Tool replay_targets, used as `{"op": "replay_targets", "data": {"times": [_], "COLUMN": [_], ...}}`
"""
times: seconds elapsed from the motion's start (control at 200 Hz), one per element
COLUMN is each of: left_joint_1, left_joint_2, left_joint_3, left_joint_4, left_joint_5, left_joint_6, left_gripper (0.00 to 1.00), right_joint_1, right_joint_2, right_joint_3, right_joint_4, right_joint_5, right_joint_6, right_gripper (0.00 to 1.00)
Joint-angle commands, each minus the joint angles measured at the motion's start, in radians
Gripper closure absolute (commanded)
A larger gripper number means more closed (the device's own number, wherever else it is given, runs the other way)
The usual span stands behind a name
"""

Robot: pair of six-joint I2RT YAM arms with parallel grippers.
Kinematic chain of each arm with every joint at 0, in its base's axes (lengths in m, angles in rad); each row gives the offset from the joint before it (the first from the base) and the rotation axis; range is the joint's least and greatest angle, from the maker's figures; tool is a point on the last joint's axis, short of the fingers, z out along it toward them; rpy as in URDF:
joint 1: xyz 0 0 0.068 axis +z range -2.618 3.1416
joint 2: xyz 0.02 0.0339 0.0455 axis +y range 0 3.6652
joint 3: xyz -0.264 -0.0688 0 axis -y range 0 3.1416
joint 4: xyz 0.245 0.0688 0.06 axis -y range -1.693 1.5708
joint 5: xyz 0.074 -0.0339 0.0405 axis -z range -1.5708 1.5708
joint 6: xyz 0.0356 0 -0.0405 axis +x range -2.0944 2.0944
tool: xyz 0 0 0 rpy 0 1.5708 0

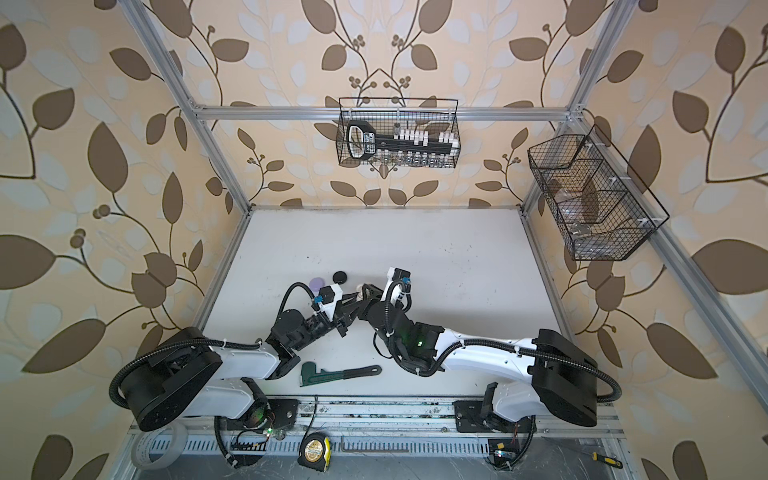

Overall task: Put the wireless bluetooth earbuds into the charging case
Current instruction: 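Lower the earbud stem-first into the case slot with the right gripper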

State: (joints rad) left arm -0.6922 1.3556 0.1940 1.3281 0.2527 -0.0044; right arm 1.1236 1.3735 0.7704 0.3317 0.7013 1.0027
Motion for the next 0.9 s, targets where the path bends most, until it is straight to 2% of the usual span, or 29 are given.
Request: {"op": "replay_targets", "data": {"times": [0.0, 0.665, 0.895], "left_joint_1": [0.01, 0.01, 0.01], "left_joint_2": [-0.028, -0.059, -0.061], "left_joint_3": [0.002, -0.004, 0.001], "left_joint_4": [0.059, 0.031, 0.013], "left_joint_5": [-0.009, -0.043, -0.044], "left_joint_6": [0.011, 0.013, 0.013], "left_gripper": [1.0, 1.0, 1.0], "right_joint_1": [0.014, 0.058, 0.06], "right_joint_2": [0.01, 0.036, 0.052], "right_joint_3": [-0.002, -0.026, -0.03], "right_joint_4": [0.012, 0.007, 0.043], "right_joint_5": [0.011, 0.064, 0.025], "right_joint_6": [0.022, 0.002, -0.043], "right_gripper": [0.92, 0.93, 0.93]}}
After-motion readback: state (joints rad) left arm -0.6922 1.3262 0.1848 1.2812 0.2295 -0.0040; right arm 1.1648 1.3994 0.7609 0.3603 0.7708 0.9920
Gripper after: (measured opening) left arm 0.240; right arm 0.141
